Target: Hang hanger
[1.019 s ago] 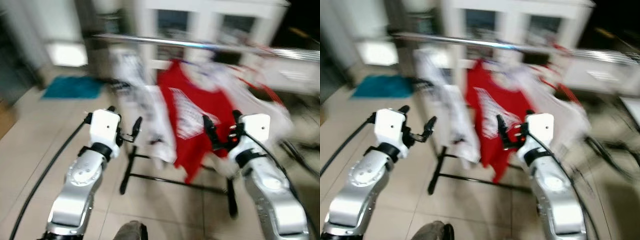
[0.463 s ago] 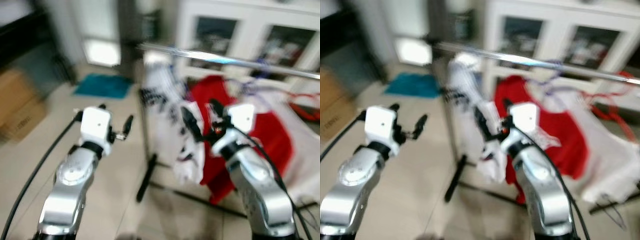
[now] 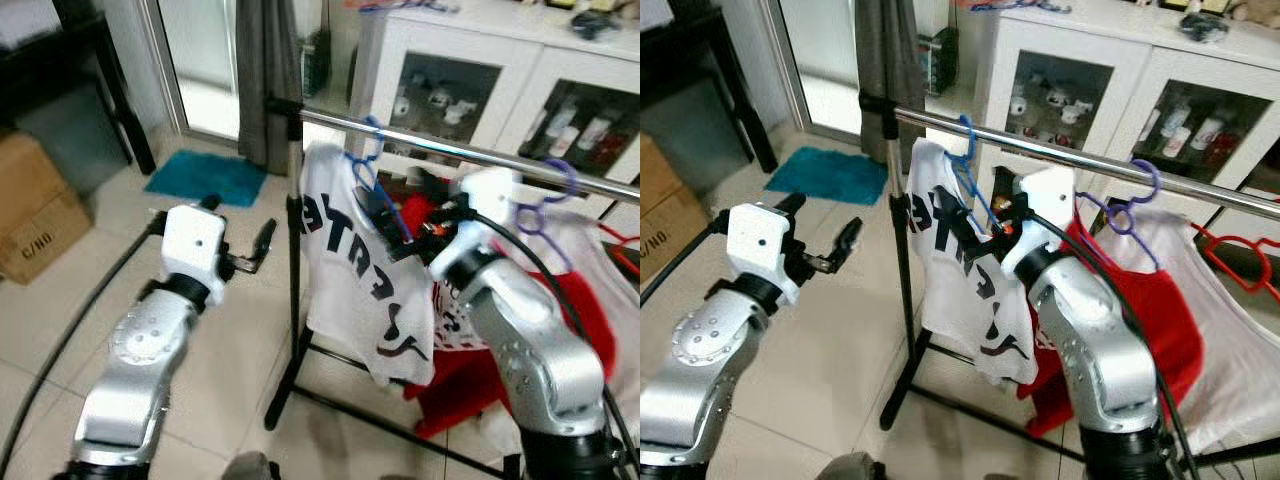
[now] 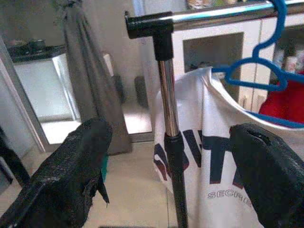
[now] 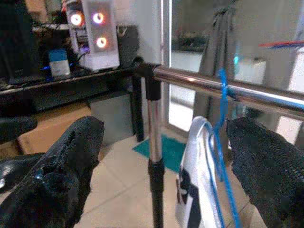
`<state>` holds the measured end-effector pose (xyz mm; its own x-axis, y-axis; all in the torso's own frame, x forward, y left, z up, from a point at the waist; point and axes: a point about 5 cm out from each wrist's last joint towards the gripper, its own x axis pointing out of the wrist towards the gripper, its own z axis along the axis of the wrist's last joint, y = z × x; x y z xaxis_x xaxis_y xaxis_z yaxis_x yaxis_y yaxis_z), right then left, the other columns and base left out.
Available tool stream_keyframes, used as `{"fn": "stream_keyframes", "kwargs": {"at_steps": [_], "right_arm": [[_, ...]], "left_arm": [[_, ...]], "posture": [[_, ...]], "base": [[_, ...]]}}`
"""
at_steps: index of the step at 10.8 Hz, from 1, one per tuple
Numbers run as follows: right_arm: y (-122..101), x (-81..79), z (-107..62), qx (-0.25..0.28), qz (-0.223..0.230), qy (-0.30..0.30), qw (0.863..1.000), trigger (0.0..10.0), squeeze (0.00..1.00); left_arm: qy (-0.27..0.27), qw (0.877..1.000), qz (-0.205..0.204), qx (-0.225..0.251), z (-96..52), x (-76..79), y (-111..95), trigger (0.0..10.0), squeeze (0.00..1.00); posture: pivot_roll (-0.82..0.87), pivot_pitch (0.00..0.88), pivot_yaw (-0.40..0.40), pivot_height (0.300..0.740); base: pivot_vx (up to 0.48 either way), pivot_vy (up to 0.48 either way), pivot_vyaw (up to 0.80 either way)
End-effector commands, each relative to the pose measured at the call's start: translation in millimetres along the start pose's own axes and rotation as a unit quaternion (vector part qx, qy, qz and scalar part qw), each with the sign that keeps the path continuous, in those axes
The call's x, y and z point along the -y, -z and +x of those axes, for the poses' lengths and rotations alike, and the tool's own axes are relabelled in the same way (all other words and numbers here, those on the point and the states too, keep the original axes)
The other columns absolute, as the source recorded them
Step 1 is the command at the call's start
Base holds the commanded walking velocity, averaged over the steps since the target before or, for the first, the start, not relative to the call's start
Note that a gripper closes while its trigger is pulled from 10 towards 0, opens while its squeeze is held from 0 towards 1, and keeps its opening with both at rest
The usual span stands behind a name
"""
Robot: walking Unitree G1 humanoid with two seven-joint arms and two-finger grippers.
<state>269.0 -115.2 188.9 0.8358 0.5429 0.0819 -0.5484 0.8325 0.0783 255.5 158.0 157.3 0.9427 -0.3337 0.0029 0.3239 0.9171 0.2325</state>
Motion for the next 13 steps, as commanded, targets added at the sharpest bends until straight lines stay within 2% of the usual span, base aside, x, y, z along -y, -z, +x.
{"fn": "stream_keyframes", "kwargs": {"at_steps": [1, 2, 3, 4, 5, 7, 8, 9, 11, 12, 13], "right_arm": [[-2, 2.1, -0.6, -0.013, 0.000, -0.011, 1.000, 10.0, 1.00], [4, 0.5, 7.7, -0.056, 0.002, -0.028, 0.998, 10.0, 1.00], [15, 8.2, 22.4, -0.103, 0.039, 0.019, 0.994, 10.0, 1.00], [18, 11.1, 32.4, -0.120, 0.034, 0.025, 0.992, 10.0, 1.00], [16, 12.6, 49.3, -0.135, 0.044, 0.014, 0.990, 10.0, 1.00], [11, 15.7, 67.1, -0.144, 0.026, 0.008, 0.989, 10.0, 1.00], [7, 28.1, 83.8, -0.146, -0.011, 0.042, 0.988, 10.0, 1.00], [7, 33.0, 87.8, -0.149, -0.023, 0.053, 0.987, 10.0, 1.00], [8, 38.8, 99.1, -0.158, -0.006, 0.051, 0.986, 10.0, 1.00], [10, 36.4, 108.0, -0.174, 0.004, 0.033, 0.984, 10.0, 1.00], [11, 35.8, 115.0, -0.190, -0.009, 0.026, 0.981, 10.0, 1.00]], "left_arm": [[0.015, 1.000, 0.025, 0.006, 2.5, -0.7, -4, 10.0, 0.00], [0.039, 0.999, 0.019, -0.002, 2.6, -11.0, -10, 10.0, 0.00], [0.115, 0.993, -0.004, -0.011, -4.0, -8.5, -14, 10.0, 0.00], [0.175, 0.984, -0.019, -0.026, -9.3, -3.1, -12, 10.0, 0.00], [0.245, 0.968, -0.027, -0.051, -15.7, 0.1, -9, 10.0, 0.00], [0.265, 0.961, -0.006, -0.072, -16.8, -4.0, -7, 10.0, 0.00], [0.284, 0.956, -0.004, -0.080, -18.8, -2.5, -8, 10.0, 0.00], [0.288, 0.954, -0.002, -0.083, -19.6, -2.1, -7, 10.0, 0.00], [0.295, 0.951, -0.003, -0.091, -20.8, -1.0, -6, 10.0, 0.00], [0.298, 0.950, -0.002, -0.092, -20.9, -0.8, -6, 10.0, 0.00], [0.299, 0.950, -0.002, -0.092, -20.3, -0.7, -6, 10.0, 0.00]], "posture": [[0.02, 0.000, -0.056, 0.740], [0.03, 0.000, -0.055, 0.740], [0.02, 0.000, -0.045, 0.740], [0.03, 0.000, -0.038, 0.740], [0.02, 0.000, -0.031, 0.740], [0.02, 0.000, -0.027, 0.740], [0.02, 0.000, -0.026, 0.740], [0.02, 0.000, -0.029, 0.740], [0.02, 0.000, -0.030, 0.740], [0.02, 0.000, -0.030, 0.740], [0.02, 0.000, -0.031, 0.740]], "base": [[0.000, 0.000, 0.00], [0.000, 0.000, 0.00], [0.000, 0.000, 0.00], [0.000, 0.000, 0.00], [0.000, 0.000, 0.00], [0.000, 0.000, 0.00], [0.000, 0.000, 0.00], [0.000, 0.000, 0.00], [0.000, 0.000, 0.00], [0.000, 0.000, 0.00], [0.000, 0.000, 0.00]]}}
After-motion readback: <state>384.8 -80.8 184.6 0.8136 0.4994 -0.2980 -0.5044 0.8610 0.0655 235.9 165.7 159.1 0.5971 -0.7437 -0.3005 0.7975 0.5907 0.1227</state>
